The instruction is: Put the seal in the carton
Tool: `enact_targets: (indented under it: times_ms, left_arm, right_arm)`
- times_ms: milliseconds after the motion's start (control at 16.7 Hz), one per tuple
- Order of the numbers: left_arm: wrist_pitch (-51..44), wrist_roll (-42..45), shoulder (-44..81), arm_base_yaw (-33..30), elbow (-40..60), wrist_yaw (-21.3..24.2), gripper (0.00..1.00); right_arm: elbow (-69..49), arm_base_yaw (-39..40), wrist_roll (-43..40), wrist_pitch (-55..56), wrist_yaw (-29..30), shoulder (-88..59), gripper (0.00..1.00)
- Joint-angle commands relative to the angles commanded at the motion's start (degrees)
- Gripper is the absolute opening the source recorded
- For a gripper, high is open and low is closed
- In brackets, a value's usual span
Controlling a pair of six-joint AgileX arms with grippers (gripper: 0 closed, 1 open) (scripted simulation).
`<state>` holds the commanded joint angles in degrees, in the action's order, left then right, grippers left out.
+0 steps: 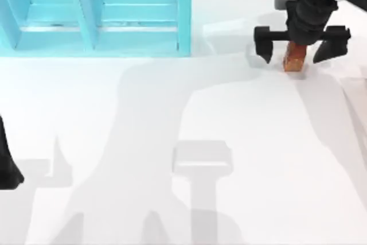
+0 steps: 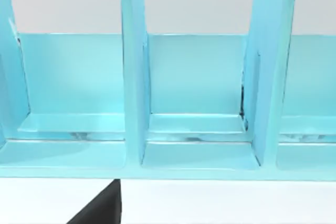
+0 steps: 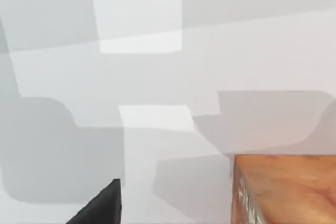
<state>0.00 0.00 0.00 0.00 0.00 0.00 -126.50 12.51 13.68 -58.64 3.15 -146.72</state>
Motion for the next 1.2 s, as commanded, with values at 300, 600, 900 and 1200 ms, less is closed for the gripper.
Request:
enact_targets:
  times_ms: [300,600,900,1200]
  left_arm:
    - [0.0,0.0,0.0,0.0,0.0,0.0,1.0]
    - [0.0,0.0,0.0,0.0,0.0,0.0,1.0]
    - [0.0,0.0,0.0,0.0,0.0,0.0,1.0]
    - [0.0,0.0,0.0,0.0,0.0,0.0,1.0]
  right_arm:
    - [0.0,0.0,0.0,0.0,0.0,0.0,0.62]
    - [0.0,0.0,0.0,0.0,0.0,0.0,0.25]
    - [0.0,0.0,0.0,0.0,0.0,0.0,0.0]
    - [0.0,0.0,0.0,0.0,0.0,0.0,0.0]
